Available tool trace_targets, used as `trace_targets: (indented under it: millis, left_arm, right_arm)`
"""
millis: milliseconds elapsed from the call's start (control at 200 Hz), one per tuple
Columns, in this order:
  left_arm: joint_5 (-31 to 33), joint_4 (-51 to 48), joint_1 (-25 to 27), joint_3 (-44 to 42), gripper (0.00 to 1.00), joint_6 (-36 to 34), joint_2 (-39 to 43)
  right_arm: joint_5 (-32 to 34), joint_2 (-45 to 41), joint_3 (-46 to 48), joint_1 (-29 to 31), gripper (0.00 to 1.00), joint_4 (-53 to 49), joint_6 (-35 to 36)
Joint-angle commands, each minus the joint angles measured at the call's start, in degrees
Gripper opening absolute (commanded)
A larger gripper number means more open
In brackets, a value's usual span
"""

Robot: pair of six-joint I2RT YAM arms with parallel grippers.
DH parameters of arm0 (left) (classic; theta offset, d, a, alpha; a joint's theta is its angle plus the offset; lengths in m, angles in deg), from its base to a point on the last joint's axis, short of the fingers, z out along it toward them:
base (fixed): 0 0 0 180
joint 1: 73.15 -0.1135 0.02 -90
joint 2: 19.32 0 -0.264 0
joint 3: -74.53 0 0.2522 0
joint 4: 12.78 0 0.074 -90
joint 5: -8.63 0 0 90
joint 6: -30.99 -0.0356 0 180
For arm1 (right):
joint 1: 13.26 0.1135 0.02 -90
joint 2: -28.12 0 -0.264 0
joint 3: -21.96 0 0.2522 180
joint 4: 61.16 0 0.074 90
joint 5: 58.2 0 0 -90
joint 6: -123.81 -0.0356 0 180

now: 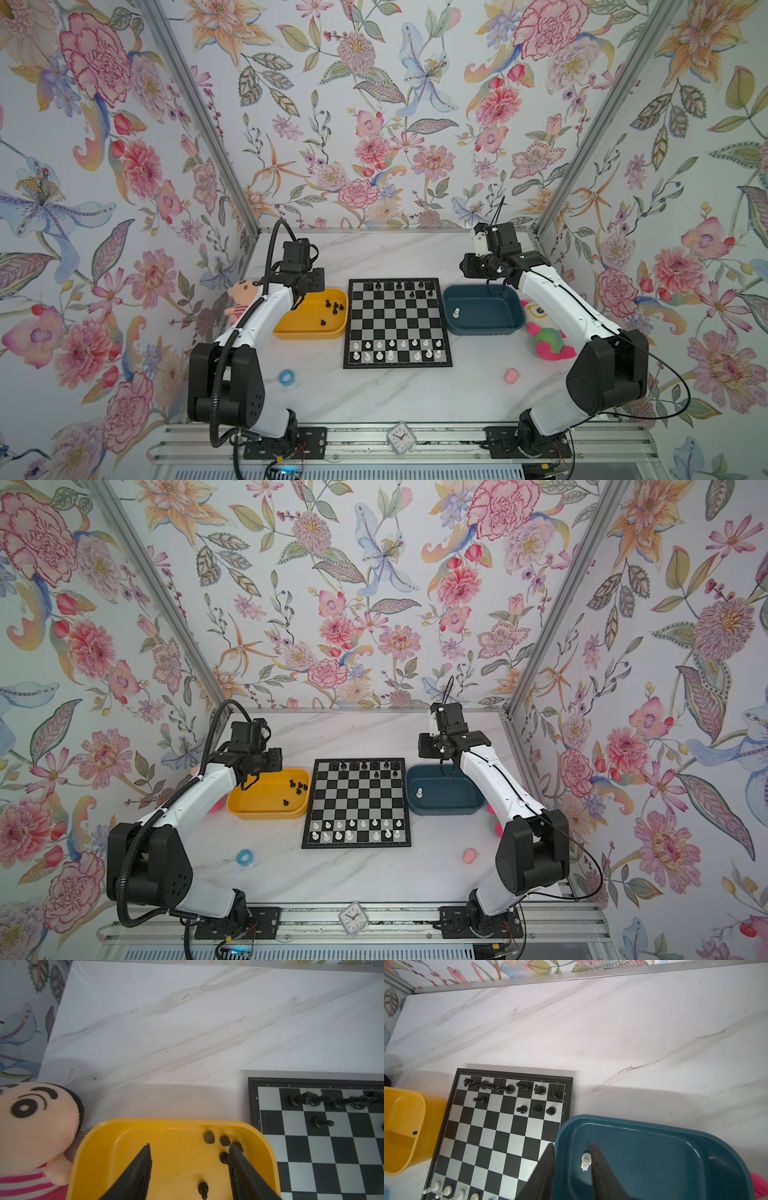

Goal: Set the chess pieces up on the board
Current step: 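Raise the right gripper over the teal tray while the left moves over the yellow tray, then lower the left gripper into the yellow tray and close on a black pawn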

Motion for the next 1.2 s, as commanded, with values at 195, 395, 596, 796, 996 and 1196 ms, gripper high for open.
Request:
trace_targets:
  millis: [195, 395, 596, 796, 996, 1196]
  left_arm:
    - [-3.86, -1.74, -0.22, -1.63, 0.59, 1.78, -1.95]
    - [-5.17, 0.05, -0.20, -3.52, 0.59, 2.19, -2.22]
    - [-5.87, 2.15, -0.18, -4.88, 0.59, 2.27, -4.18]
    - [-6.40, 2.69, -0.26, -4.79, 0.58, 1.63, -6.92]
    - [-6.58, 3.23, -0.45, -4.66, 0.57, 1.25, -8.42]
    - [-8.12, 4.91, -0.92, -4.88, 0.54, 1.43, -9.85]
  right_arm:
    - [-4.95, 3.62, -0.88, 0.19, 0.30, 3.10, -0.97]
    - [-4.95, 4.07, -0.90, 0.44, 0.30, 3.43, -1.35]
    - [-3.57, 3.37, -0.11, 0.36, 0.30, 3.05, -1.75]
    - [-3.01, 4.27, -1.37, 0.47, 0.30, 2.09, -2.23]
    - [-2.20, 5.12, -2.64, 0.58, 0.30, 0.80, -2.63]
    - [-1.95, 5.91, -3.54, 0.78, 0.29, 0.35, -2.72]
